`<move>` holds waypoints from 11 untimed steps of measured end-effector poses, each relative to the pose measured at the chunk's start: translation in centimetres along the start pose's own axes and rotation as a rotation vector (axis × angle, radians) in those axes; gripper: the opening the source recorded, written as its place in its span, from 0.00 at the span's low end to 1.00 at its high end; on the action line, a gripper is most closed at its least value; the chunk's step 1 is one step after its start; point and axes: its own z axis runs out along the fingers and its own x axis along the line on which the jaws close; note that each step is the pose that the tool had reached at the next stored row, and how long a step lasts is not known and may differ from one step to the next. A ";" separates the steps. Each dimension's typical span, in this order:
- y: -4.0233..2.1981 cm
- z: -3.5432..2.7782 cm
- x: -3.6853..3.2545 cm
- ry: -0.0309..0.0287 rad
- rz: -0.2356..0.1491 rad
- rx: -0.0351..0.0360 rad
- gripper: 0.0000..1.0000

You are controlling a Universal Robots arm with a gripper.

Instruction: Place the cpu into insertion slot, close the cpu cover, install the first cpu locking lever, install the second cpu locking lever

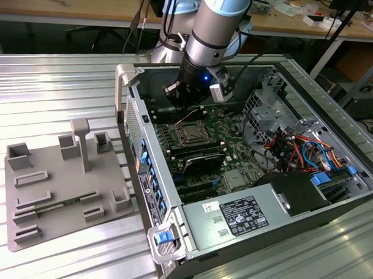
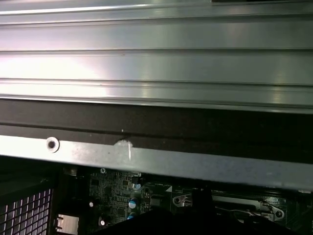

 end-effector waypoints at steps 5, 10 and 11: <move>-0.03 0.22 -0.23 0.0001 -0.001 0.0008 0.11; -0.06 0.52 -0.39 0.0009 -0.010 0.0032 0.11; -0.06 0.58 -0.40 0.0013 -0.015 0.0040 0.11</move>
